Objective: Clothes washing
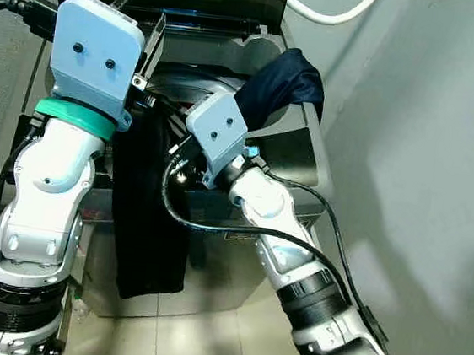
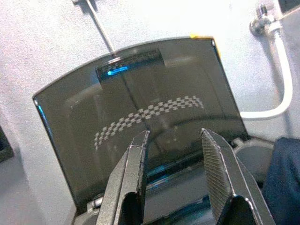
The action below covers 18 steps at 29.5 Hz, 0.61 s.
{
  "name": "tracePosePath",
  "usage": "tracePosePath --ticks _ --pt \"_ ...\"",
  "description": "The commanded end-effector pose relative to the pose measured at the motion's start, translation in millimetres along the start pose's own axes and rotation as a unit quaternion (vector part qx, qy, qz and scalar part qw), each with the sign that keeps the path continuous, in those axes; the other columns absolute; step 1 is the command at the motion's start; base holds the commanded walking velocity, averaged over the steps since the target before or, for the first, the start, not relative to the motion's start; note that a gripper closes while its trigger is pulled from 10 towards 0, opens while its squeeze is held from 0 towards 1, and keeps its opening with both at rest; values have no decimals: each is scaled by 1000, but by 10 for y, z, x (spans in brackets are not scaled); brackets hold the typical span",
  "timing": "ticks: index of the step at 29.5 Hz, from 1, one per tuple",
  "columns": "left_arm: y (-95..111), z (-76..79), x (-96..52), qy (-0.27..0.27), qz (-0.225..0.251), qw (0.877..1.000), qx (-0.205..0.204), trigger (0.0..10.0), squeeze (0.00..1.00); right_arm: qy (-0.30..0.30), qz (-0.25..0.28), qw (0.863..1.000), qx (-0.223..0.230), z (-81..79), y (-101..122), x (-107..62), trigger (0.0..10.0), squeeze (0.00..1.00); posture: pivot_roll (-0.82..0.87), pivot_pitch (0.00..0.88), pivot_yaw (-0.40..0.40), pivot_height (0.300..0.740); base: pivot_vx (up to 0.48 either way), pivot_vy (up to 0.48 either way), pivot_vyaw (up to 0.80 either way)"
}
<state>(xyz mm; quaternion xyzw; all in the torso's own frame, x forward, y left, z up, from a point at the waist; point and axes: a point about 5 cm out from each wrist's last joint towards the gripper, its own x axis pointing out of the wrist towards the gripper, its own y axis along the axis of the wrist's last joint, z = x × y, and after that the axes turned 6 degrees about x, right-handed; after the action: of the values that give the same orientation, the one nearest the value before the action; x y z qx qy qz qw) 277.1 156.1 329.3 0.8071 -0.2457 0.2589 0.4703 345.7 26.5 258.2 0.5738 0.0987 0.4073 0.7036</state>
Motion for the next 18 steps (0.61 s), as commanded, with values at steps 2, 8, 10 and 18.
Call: tracePosePath --ticks 2,8,10,18 --pt "94 -5 22 14 29 999 7 10000 0 -77 35 996 -30 233 242 189 10000 0 97 80 -31 740 0 0 0" --pt "208 1 41 25 53 998 9 10000 0 -291 22 956 -16 736 536 371 10000 0 119 77 -36 740 0 0 0" --pt "213 6 38 23 54 998 10 10000 0 -322 27 946 -6 806 567 352 10000 0 119 77 -36 740 0 0 0" --pt "202 7 22 22 50 998 12 10000 0 -366 36 930 0 899 590 312 10000 0 120 77 -38 740 0 0 0"
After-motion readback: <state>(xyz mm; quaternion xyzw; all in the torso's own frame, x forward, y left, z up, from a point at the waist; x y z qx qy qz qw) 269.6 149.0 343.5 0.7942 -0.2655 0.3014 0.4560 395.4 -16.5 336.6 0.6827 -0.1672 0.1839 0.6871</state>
